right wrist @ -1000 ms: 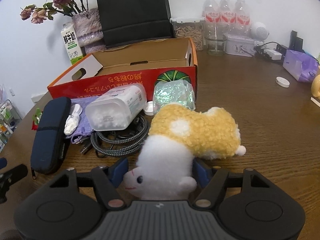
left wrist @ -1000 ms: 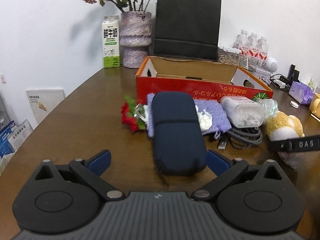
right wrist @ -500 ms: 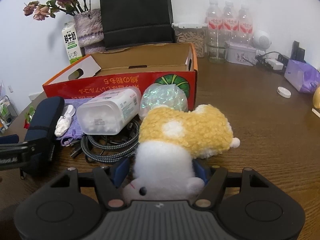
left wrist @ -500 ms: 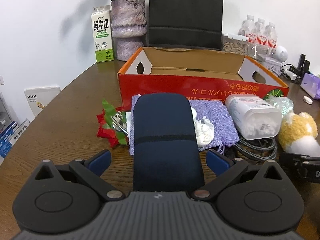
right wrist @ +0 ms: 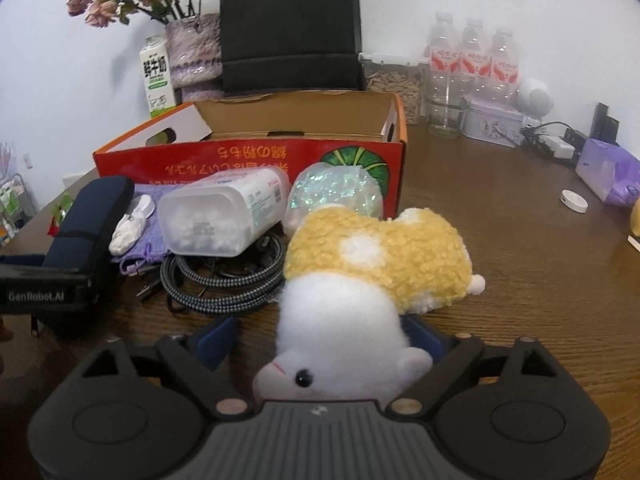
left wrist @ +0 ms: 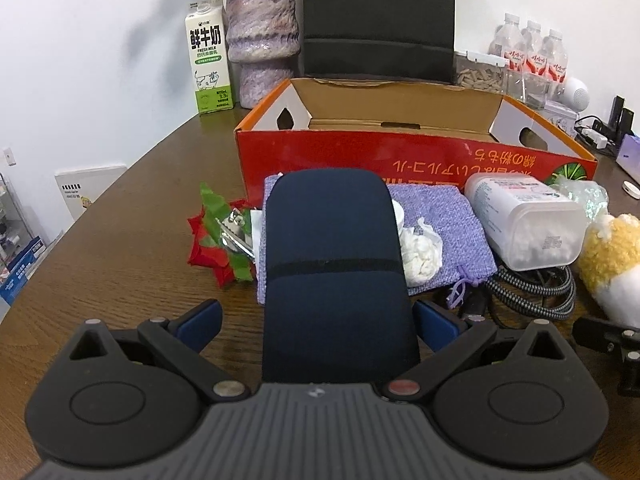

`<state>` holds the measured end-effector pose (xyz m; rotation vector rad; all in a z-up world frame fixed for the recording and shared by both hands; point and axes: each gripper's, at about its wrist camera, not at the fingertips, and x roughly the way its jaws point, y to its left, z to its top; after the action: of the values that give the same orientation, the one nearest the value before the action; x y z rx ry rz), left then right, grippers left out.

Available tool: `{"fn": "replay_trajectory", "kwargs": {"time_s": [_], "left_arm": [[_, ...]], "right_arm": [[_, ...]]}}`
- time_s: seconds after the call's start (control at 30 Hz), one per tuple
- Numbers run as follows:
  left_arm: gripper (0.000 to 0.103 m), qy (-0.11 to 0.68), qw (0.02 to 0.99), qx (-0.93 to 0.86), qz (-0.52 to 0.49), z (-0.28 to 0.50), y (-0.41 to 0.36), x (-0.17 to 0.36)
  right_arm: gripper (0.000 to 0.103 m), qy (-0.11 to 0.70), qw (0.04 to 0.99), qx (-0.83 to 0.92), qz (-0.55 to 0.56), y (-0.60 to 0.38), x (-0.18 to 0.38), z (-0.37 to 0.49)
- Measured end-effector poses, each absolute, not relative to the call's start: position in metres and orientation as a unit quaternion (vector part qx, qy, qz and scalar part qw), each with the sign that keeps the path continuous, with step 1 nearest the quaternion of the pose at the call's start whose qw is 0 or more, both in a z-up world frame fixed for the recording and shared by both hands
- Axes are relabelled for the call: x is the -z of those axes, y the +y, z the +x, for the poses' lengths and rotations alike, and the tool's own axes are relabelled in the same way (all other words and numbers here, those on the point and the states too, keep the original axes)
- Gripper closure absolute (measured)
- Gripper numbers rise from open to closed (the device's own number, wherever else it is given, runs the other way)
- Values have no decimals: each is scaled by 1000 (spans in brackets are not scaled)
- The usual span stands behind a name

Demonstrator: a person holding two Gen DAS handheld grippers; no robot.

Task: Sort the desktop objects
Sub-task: 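Grasp the plush sheep with the right tool while the left tool grasps the navy case, then carry the sheep and navy case into the cardboard box with both tools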

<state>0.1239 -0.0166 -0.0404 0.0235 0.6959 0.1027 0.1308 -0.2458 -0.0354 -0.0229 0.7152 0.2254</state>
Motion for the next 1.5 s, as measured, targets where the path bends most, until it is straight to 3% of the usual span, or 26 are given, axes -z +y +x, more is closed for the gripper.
{"fn": "replay_trajectory", "kwargs": {"time_s": [0.1, 0.23, 0.3, 0.4, 1.1, 1.5], "left_arm": [[4, 337, 940, -43, 9, 124, -18, 39], [29, 337, 941, -34, 5, 125, -20, 37], [33, 336, 941, -30, 2, 123, -20, 36], [34, 334, 942, -30, 3, 121, -20, 36], [36, 273, 962, -21, -1, 83, -11, 2], [36, 222, 975, 13, 3, 137, -11, -60]], "right_arm": [[14, 348, 931, -113, -1, -249, 35, 131], [30, 343, 933, -111, 10, -256, 33, 130], [46, 340, 933, -112, 18, -261, 32, 129], [50, 337, 934, -118, 28, -265, 31, 126], [53, 282, 951, -123, 17, -264, 7, 96], [53, 206, 968, -141, -16, -246, -50, 137]]}}
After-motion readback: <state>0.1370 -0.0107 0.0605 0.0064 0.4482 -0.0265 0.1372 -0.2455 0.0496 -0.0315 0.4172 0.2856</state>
